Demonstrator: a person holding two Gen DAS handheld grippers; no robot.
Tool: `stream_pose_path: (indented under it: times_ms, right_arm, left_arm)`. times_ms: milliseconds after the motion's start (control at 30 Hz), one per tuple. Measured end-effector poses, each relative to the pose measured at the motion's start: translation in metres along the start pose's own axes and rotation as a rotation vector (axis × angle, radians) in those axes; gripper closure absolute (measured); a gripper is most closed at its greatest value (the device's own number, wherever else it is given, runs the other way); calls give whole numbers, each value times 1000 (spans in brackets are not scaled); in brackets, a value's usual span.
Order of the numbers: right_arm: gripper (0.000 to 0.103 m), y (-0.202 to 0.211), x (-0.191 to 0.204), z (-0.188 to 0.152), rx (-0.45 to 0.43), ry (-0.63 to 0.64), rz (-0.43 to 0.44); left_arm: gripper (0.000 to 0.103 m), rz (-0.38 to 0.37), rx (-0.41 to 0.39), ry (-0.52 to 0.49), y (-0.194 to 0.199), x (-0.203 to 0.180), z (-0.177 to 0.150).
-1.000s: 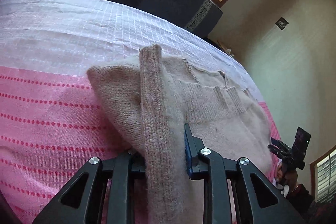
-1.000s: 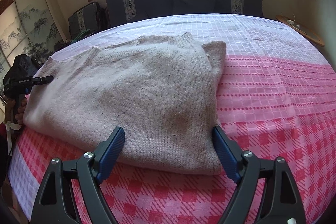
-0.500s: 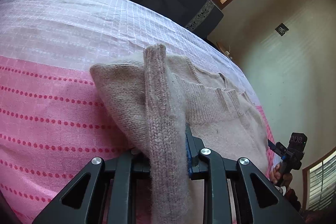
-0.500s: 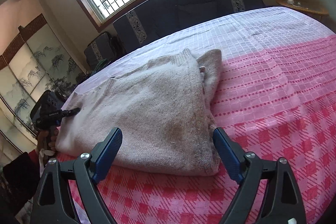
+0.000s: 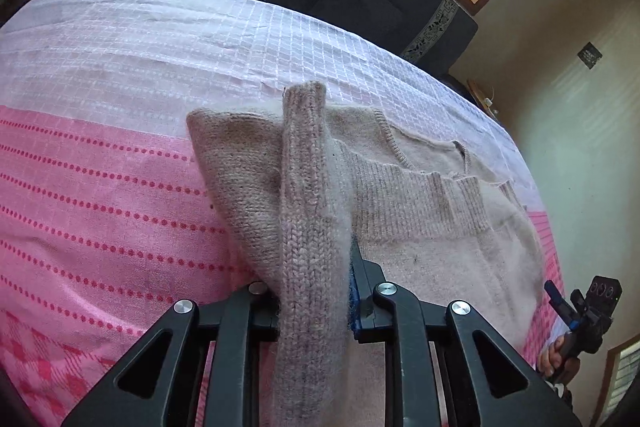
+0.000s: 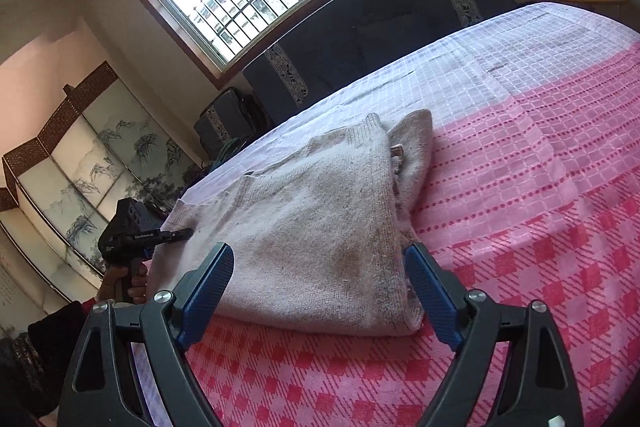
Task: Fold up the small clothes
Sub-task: 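Lift the side edge with the left gripper and fold it over the sweater, then open the left gripper and withdraw it from the folded edge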
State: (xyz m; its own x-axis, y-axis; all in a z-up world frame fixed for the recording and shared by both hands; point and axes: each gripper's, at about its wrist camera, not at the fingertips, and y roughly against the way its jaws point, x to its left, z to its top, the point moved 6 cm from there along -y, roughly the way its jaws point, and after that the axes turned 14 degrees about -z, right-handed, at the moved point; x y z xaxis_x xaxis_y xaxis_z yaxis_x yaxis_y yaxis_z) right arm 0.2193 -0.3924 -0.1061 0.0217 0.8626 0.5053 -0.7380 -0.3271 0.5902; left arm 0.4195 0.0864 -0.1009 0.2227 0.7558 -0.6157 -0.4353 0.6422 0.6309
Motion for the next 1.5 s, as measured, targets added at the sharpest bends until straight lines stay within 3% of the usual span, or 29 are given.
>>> stream_pose_path:
  times_ms: [167,233,467,600,733,967,1200,1333,1433,1500]
  right_arm:
    - [17,5,-18,6,-31,-93,29]
    - [15,5,-24,7,-37,-98,6]
    - [17,0,-55,12,-18,-285,129]
    - [16,0,-41,11,-14,-211,109]
    - [16,4,-28,9,-34,-139,83]
    - [16,10,-20,6,-59,-83,58]
    - [16,11,-15,3,-67,-55,48]
    - [16,12,-18,3,-65,-71,51]
    - [16,12,-18,3,-65,-74,53]
    - [16,13,-18,3,-66,-72,54]
  left_arm:
    - [84,71,4,20,7,-54,10]
    - [84,64,8,53,5,-75,13]
    - [84,55,53,118,-33,-159,18]
    - [84,28,66,188,-65,-198,10]
    - [84,50,48,212,-96,-227,1]
    - [84,18,0,331,-129,-242,-4]
    - [83,-17,36,358,-167,-258,-4]
    - [74,-132,124,422,-186,-266,-14]
    - [68,-344,186,489,-189,-280,-18]
    - [67,-466,187,465,-181,-293,-13]
